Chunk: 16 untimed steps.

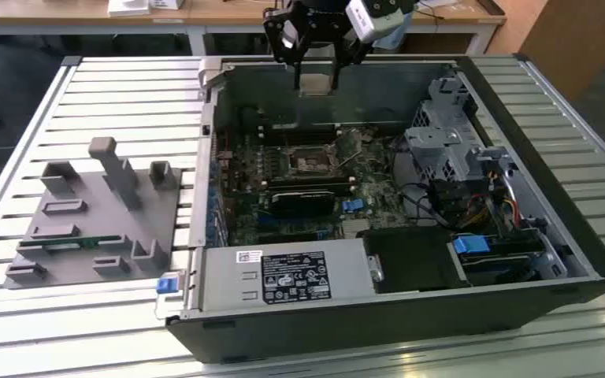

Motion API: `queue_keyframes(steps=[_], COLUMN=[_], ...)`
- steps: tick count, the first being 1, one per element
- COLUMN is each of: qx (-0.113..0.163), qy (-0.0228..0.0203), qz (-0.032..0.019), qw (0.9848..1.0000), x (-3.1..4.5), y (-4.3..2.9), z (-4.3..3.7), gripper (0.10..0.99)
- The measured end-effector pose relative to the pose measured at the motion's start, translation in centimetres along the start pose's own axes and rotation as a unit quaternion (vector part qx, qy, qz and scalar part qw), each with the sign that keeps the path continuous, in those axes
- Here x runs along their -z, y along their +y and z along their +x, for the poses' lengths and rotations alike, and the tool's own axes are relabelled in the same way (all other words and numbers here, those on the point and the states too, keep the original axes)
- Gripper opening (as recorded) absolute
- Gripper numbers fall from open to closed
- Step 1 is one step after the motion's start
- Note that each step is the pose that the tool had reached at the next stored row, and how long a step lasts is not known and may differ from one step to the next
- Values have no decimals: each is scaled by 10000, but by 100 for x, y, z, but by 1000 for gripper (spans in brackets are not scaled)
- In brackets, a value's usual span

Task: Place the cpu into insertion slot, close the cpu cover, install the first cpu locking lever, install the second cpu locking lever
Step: 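Place the cpu into insertion slot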

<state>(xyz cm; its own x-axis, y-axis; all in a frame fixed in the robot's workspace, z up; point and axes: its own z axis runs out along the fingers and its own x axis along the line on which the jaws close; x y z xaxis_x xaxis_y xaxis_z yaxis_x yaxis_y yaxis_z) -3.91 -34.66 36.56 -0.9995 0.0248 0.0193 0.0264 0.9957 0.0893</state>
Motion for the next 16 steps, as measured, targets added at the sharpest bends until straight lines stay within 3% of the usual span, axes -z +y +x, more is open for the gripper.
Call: queue_keyframes(steps=[10, 16], qx=[-45, -451], qy=[-4, -41], qz=[0, 1], qw=[10000, 9990], x=[0, -2], y=[0, 0], z=[-1, 0], gripper=[541, 541])
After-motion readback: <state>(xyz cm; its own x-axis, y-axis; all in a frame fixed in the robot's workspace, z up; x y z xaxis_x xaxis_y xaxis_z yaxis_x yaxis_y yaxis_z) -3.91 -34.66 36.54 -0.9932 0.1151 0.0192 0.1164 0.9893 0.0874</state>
